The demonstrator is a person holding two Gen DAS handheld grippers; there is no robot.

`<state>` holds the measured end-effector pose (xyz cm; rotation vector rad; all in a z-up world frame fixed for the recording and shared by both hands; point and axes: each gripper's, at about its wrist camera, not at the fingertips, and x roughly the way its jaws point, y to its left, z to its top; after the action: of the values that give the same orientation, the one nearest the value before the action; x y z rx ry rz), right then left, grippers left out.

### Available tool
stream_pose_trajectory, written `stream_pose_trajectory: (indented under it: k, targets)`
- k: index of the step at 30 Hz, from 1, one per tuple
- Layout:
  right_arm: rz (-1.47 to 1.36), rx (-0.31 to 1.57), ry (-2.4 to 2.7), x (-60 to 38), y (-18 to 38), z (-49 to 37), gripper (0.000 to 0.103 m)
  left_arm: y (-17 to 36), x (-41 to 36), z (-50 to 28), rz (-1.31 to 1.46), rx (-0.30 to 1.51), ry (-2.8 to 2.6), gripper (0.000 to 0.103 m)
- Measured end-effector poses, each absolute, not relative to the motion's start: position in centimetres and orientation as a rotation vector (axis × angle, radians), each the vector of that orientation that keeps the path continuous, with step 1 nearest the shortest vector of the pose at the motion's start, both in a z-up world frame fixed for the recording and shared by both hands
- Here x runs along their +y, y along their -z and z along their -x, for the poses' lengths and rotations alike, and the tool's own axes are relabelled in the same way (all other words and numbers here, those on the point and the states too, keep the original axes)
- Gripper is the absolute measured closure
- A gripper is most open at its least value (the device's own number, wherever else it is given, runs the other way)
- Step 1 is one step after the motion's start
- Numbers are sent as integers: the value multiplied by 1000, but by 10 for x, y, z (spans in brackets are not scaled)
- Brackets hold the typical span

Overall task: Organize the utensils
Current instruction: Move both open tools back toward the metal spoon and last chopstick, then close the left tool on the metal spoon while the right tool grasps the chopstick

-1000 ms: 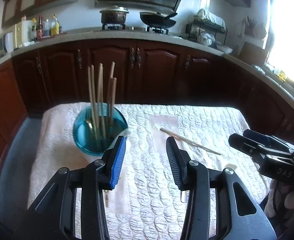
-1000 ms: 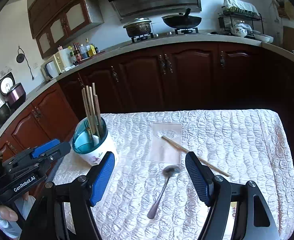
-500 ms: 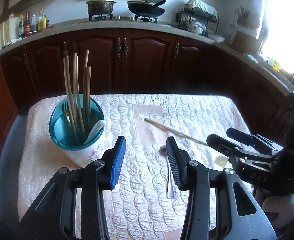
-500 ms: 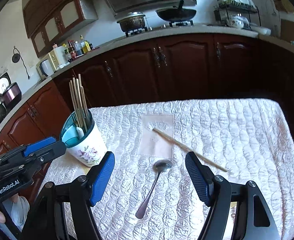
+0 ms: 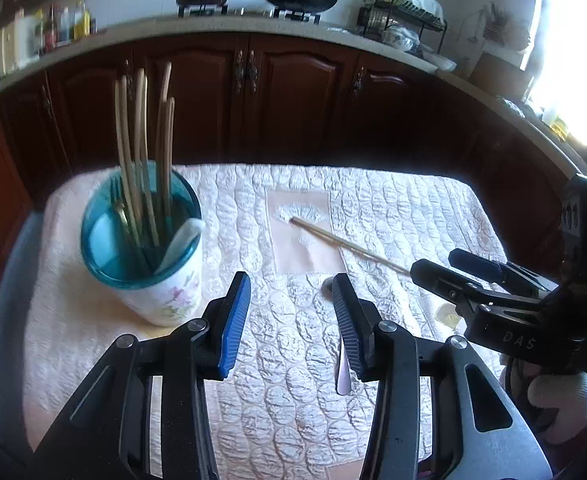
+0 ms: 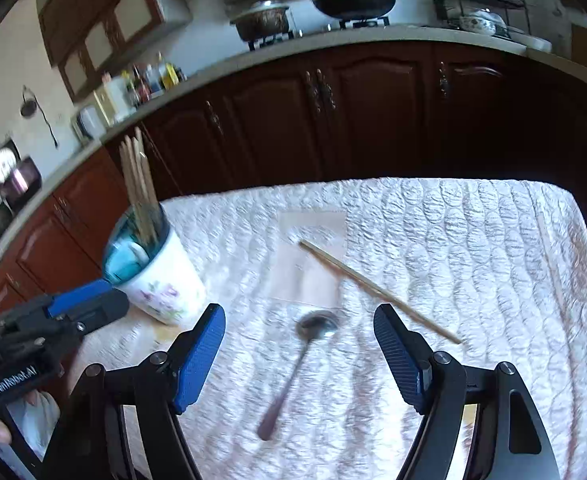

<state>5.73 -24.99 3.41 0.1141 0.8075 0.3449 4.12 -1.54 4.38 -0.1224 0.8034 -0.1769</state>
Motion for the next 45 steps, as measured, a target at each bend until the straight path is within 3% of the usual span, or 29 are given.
stream_pose_trajectory:
  k: [2,10,14,26,31,34,36,39,42,43,45]
  targets:
    - [-94,821,-333,-255,-29,-64,28,-36,-14,-49,141,826,187,47]
    - [-34,872,-324,-272,-8,-96,29,-7,-19,-74,158,906,206,47]
    - [-19,918,-335,-277,12,-120,39,14,-37,-87,124,960,242,47]
    - [-43,989,-384,-288,41,-170,39,83,-97,-134,52,1114,350,48]
    - [43,998,-455,-267,44,-194,43,94,-109,-145,41,1110,353,58]
    - [86,1018,-506,-250,50,-210,47,97,-110,-155,50,1114,348,75]
    - [111,1043,-538,-235,56,-221,50,97,-108,-157,51,1114,342,95]
    - [148,1085,-581,-215,69,-232,57,98,-94,-157,89,1118,343,98]
    - [212,1099,-589,-197,79,-236,75,95,-78,-155,122,1114,315,99]
    - [211,1087,-586,-196,79,-236,87,94,-73,-155,138,1114,311,99]
    - [151,1094,-592,-200,76,-237,91,91,-66,-154,159,1104,306,99]
